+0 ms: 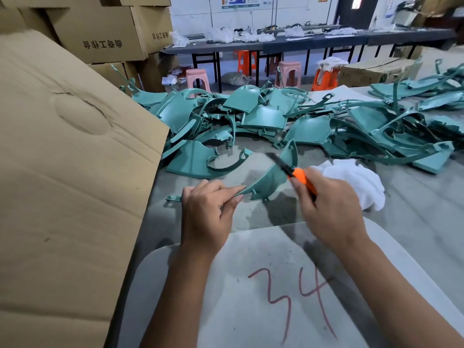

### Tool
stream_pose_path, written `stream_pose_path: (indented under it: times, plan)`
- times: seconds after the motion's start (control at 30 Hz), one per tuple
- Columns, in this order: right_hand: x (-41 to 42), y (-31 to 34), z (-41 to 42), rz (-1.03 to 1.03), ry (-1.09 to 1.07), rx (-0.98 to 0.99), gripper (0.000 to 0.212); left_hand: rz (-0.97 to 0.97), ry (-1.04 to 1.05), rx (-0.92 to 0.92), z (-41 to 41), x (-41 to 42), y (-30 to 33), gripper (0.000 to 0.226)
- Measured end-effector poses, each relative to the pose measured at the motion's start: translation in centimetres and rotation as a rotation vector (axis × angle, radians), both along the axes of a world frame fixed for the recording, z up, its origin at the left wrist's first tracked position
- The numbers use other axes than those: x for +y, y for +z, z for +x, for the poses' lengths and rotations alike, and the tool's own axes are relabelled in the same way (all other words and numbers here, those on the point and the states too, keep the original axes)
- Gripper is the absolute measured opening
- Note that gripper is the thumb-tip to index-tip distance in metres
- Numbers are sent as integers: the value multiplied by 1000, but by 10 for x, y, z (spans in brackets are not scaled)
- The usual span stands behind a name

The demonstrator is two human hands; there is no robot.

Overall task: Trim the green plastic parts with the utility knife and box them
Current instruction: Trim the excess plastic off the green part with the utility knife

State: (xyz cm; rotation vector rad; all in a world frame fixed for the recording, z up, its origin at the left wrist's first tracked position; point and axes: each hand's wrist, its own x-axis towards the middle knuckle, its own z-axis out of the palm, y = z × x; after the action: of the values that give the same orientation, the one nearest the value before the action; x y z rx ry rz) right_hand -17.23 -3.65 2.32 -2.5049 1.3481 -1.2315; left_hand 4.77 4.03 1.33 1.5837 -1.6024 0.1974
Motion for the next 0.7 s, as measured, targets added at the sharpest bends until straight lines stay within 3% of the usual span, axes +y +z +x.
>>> stream_pose_path:
  times: [0.17, 0.43, 0.53, 0.6, 0.7]
  plan:
    - [-4, 5, -15, -39, -306, -61, 34, -33, 12, -29, 1, 1, 6, 21]
    - [-2, 5, -11, -110, -8, -134, 34, 3, 125, 59, 16, 10, 7, 20]
    - [5, 3, -3, -108, 179, -38, 27, 0, 96, 46, 12, 10, 10, 18]
    - [4, 2, 1, -105, 157, 15, 27, -20, 60, 36, 9, 11, 10, 16]
    - [-5, 2, -3, -81, -94, -41, 30, -34, 48, 35, 9, 12, 9, 14]
